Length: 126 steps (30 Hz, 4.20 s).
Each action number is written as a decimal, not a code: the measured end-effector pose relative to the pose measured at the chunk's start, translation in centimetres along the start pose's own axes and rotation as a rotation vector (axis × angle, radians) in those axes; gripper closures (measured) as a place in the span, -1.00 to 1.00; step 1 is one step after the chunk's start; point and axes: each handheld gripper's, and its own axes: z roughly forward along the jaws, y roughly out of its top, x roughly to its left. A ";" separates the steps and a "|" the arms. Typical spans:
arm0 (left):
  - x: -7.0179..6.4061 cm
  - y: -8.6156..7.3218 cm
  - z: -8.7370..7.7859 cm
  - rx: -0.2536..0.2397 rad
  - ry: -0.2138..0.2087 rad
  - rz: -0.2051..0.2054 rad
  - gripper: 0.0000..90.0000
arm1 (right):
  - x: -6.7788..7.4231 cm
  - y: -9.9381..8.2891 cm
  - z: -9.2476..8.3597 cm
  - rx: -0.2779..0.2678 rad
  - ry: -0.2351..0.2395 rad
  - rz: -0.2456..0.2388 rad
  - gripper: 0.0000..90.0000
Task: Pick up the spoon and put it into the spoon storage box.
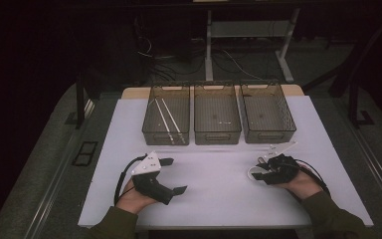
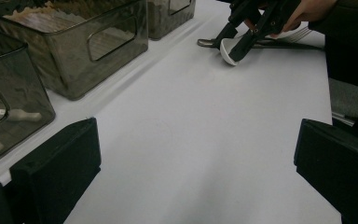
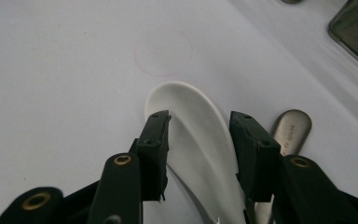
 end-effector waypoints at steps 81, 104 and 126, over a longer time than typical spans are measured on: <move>0.5 -0.8 -0.1 -0.019 -0.008 -0.035 -1.00 | -1.2 4.0 -5.3 -0.151 -0.004 0.092 0.86; 0.4 -0.7 -0.2 -0.024 -0.008 -0.034 -1.00 | -2.0 8.9 -5.5 -0.191 -0.025 0.102 0.86; 0.3 -0.6 -0.2 -0.025 0.000 -0.035 -1.00 | -3.7 15.2 -4.3 -0.205 -0.059 0.092 0.86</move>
